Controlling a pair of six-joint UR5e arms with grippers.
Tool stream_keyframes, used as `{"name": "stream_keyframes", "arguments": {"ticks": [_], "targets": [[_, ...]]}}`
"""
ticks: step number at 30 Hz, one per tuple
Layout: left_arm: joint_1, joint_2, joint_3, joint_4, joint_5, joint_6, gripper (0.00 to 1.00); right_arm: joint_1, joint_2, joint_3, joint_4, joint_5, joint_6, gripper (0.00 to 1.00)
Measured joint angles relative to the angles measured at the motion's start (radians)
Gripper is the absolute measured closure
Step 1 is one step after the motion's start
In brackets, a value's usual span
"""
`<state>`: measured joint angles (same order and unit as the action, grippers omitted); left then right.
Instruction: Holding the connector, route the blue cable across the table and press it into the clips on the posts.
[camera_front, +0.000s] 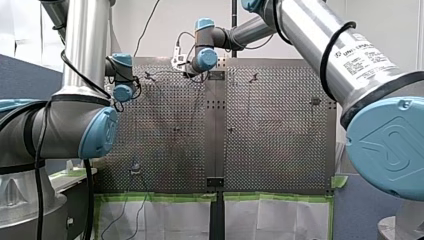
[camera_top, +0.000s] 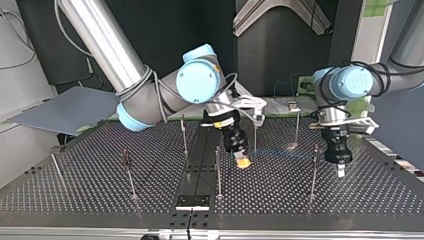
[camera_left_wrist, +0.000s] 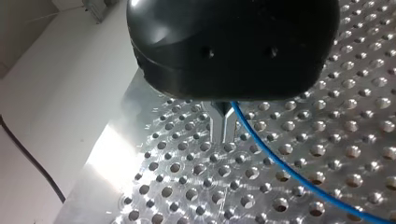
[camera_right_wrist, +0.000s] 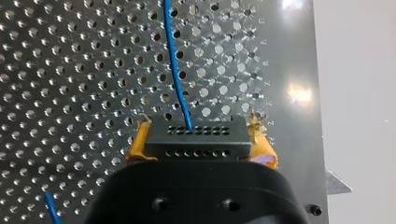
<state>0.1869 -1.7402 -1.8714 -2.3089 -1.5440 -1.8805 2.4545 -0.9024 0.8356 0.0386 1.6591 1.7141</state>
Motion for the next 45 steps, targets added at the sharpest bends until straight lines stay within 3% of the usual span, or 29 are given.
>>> {"name": "stream_keyframes", "arguments": {"ticks": [8, 9, 13, 15, 16, 17, 18, 19, 21, 27, 37, 45], "targets": [[0.003, -0.001, 0.001, -0.031, -0.006, -0.024, 0.98, -0.003, 0.001, 0.0, 0.001, -0.001, -0.002, 1.0], [0.002, 0.0, 0.001, -0.039, -0.01, -0.026, 0.91, -0.003, 0.001, 0.0, 0.001, 0.0, -0.002, 1.0], [-0.004, 0.004, 0.0, -0.07, -0.034, -0.043, 0.82, -0.003, 0.001, 0.0, 0.001, 0.001, -0.002, 1.0], [-0.006, 0.012, -0.005, -0.088, -0.041, -0.059, 0.64, -0.004, 0.002, 0.0, 0.001, 0.001, -0.002, 1.0], [-0.006, 0.018, -0.009, -0.096, -0.043, -0.067, 0.64, -0.004, 0.002, 0.0, 0.001, 0.001, -0.002, 1.0], [-0.005, 0.025, -0.016, -0.107, -0.045, -0.076, 0.54, -0.005, 0.002, 0.0, 0.001, 0.002, -0.002, 1.0], [-0.003, 0.032, -0.022, -0.114, -0.046, -0.084, 0.34, -0.005, 0.003, 0.0, 0.001, 0.002, -0.002, 1.0], [-0.002, 0.039, -0.029, -0.118, -0.046, -0.092, 0.34, -0.005, 0.003, 0.0, 0.0, 0.002, -0.002, 1.0], [-0.001, 0.056, -0.046, -0.12, -0.045, -0.11, 0.0, -0.006, 0.004, 0.0, -0.001, 0.001, -0.002, 1.0], [-0.004, 0.106, -0.094, -0.13, -0.041, -0.151, 0.0, -0.006, 0.016, 0.0, -0.004, -0.004, -0.002, 1.0], [-0.027, 0.181, -0.132, -0.207, -0.034, -0.096, 0.0, -0.007, 0.025, -0.001, -0.005, -0.014, -0.001, 1.0], [-0.049, 0.25, -0.173, -0.277, -0.018, -0.106, 0.0, -0.011, 0.027, -0.001, -0.006, -0.014, 0.002, 1.0]]}}
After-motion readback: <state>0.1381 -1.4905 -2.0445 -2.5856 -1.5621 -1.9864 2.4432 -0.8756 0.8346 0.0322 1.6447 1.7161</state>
